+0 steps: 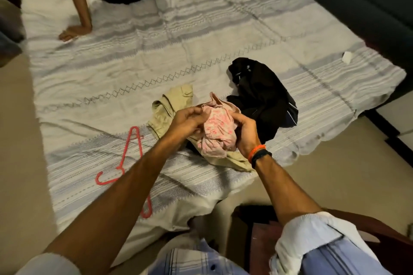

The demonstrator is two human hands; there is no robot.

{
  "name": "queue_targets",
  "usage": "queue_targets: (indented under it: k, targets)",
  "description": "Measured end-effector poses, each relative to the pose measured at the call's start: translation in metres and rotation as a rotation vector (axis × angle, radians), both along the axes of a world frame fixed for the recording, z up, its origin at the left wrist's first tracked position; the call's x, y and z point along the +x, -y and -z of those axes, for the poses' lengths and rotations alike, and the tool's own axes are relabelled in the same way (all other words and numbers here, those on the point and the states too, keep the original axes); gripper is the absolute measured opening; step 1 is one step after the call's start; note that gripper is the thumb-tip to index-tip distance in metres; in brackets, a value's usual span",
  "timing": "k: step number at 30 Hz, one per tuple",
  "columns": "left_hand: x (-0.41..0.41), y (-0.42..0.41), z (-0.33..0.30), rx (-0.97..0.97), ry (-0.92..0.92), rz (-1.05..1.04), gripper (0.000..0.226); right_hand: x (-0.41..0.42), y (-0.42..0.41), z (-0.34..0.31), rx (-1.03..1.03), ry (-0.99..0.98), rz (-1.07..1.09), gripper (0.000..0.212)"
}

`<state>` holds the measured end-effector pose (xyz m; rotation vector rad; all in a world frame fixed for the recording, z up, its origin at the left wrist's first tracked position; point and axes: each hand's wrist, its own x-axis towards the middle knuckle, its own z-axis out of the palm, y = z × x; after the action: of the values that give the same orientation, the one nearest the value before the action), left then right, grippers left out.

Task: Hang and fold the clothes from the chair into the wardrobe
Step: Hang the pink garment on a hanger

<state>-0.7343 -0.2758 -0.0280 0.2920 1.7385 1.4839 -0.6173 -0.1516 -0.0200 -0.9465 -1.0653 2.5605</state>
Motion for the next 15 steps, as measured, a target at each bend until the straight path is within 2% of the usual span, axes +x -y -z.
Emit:
queue_targets:
  k: [3,5,6,8,10,12,15]
  targets:
    - [0.023,0.018,-0.015,-0.013,-0.057,-0.016,0.027,0.019,0.019,-0.001,0.006,-0.045,-0.073,0.031]
    - [0.037,0.032,-0.022,-0.047,-0.132,-0.083,0.026,0.029,0.031,0.006,0.113,0.032,-0.092,0.038]
    - [0.041,0.037,-0.024,-0.07,-0.156,-0.103,0.024,0.032,0.035,0.011,0.209,0.102,-0.093,0.042]
    - [0.048,0.048,-0.028,-0.101,-0.187,-0.101,0.019,0.042,0.047,0.009,0.472,0.284,-0.081,0.039]
    - [0.051,0.057,-0.033,-0.128,-0.234,-0.084,0.013,0.049,0.056,0.003,0.686,0.381,-0.076,0.043]
    - [0.053,0.063,-0.04,-0.186,-0.362,-0.039,0.014,0.053,0.061,-0.002,0.897,0.334,-0.044,0.047]
    - [0.051,0.073,-0.052,-0.201,-0.621,0.155,0.023,0.052,0.067,-0.012,1.276,0.201,-0.045,0.043]
